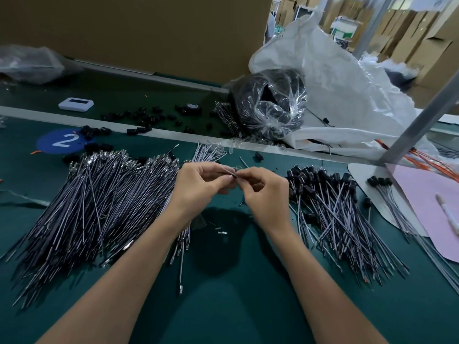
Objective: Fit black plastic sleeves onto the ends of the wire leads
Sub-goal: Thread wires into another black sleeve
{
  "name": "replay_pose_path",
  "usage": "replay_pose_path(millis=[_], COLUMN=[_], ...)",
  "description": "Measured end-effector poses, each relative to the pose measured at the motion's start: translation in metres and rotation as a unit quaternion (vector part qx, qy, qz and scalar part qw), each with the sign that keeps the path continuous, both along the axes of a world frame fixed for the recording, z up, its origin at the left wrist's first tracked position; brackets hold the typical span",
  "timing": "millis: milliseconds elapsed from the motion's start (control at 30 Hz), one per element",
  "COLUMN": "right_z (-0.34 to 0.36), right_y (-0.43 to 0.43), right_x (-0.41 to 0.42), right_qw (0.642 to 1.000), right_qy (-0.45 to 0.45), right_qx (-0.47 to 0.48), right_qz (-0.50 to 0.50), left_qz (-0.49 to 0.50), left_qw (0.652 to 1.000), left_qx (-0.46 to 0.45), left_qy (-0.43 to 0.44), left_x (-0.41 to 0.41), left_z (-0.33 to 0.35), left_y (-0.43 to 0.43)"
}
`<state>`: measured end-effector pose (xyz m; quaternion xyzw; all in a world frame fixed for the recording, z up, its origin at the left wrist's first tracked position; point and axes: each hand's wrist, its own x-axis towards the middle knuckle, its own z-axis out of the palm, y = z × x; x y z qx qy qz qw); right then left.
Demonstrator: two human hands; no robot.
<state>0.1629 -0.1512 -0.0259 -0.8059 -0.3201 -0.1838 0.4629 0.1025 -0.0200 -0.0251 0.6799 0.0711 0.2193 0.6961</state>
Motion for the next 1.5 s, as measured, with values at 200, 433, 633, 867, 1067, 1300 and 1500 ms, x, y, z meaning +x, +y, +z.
replay_pose_path(millis=[200, 433, 633, 867, 1067, 1300, 1500], right_z=[0.001, 0.000, 0.000, 0.000, -0.001, -0.002, -0.002], right_y=[-0.011, -0.020, -0.020, -0.023, -0.019, -0.016, -0.016], right_x=[0.007, 0.016, 0.013, 0.012, 0.009, 0.007, 0.006], right_qw=[0.988, 0.975, 0.977, 0.983, 0.993, 0.994, 0.995], right_qy=[-0.079, -0.065, -0.063, -0.054, -0.039, -0.044, -0.039], right_qx=[0.070, 0.122, 0.119, 0.097, 0.063, 0.059, 0.060], right_qz=[-0.114, -0.177, -0.164, -0.143, -0.095, -0.076, -0.065], left_qz=[0.058, -0.028, -0.002, 0.008, 0.018, -0.016, -0.029], left_qw=[0.996, 0.884, 0.845, 0.927, 0.994, 0.993, 0.995], left_qx=[0.056, 0.439, 0.504, 0.349, -0.084, -0.112, -0.091], left_qy=[0.033, 0.157, 0.177, 0.133, 0.072, 0.035, 0.027], left_x=[0.002, 0.017, 0.037, 0.041, 0.015, 0.011, 0.009], left_z=[0.003, 0.016, 0.011, 0.014, 0.010, 0.009, 0.010], left_y=[0.002, -0.013, -0.034, -0.020, 0.001, 0.001, -0.004])
